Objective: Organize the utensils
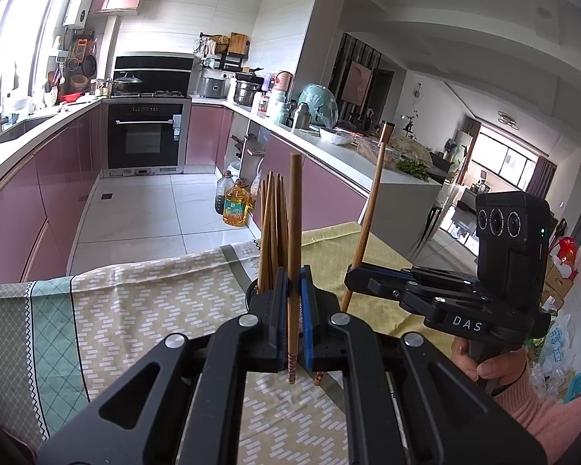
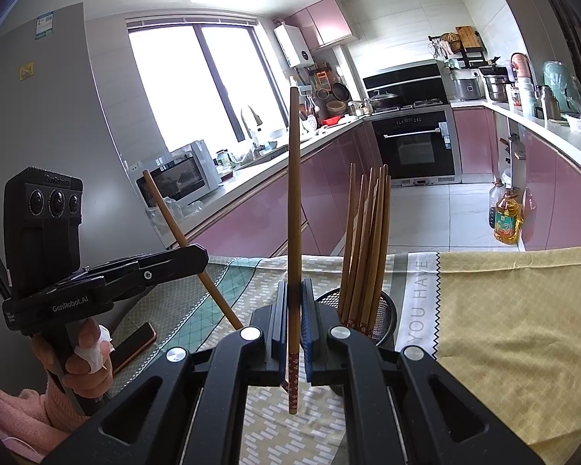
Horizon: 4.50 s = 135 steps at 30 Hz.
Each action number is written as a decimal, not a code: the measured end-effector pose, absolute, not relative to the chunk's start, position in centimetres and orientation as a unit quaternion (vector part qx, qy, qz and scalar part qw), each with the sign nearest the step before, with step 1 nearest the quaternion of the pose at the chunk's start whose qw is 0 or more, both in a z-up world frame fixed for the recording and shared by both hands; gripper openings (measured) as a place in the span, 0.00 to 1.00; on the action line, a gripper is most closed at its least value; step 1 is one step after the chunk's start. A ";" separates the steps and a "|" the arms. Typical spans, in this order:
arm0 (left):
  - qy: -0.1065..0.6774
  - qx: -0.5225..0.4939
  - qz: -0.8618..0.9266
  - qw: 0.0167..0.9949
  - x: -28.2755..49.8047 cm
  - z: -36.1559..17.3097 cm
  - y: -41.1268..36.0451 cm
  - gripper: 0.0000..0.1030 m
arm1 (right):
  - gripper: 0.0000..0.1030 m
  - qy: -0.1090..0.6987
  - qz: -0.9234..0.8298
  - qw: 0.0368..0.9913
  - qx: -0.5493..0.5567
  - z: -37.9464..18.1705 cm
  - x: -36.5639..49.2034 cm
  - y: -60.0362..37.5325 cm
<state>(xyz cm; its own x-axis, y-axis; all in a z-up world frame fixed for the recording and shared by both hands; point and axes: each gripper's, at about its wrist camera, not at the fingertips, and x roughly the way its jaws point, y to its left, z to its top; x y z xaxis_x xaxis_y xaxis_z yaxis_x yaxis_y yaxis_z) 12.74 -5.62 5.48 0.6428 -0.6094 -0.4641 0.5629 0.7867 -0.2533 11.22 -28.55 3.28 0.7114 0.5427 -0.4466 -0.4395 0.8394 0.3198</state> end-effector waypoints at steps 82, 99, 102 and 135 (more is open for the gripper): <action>0.258 -0.026 -0.338 0.905 13.0 7.8 -6.6 0.07 | 0.06 0.262 0.269 0.922 0.095 4.3 13.3 -28.7; 0.251 -0.033 -0.345 0.904 13.2 8.5 -6.3 0.07 | 0.06 0.250 0.269 0.925 0.094 5.0 12.8 -29.0; 0.250 -0.033 -0.346 0.904 13.3 8.6 -6.4 0.07 | 0.06 0.250 0.269 0.925 0.095 5.0 12.8 -29.0; 0.243 -0.033 -0.344 0.907 13.8 9.5 -6.7 0.07 | 0.06 0.242 0.269 0.928 0.090 6.0 13.3 -28.9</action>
<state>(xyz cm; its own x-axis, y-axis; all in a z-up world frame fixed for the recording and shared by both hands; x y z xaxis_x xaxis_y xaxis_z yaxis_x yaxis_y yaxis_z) 13.83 -6.69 9.55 0.6462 -0.6390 -0.4172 0.6071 0.7617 -0.2264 13.30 -28.90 5.96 0.7382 0.5429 -0.4004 -0.4554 0.8390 0.2979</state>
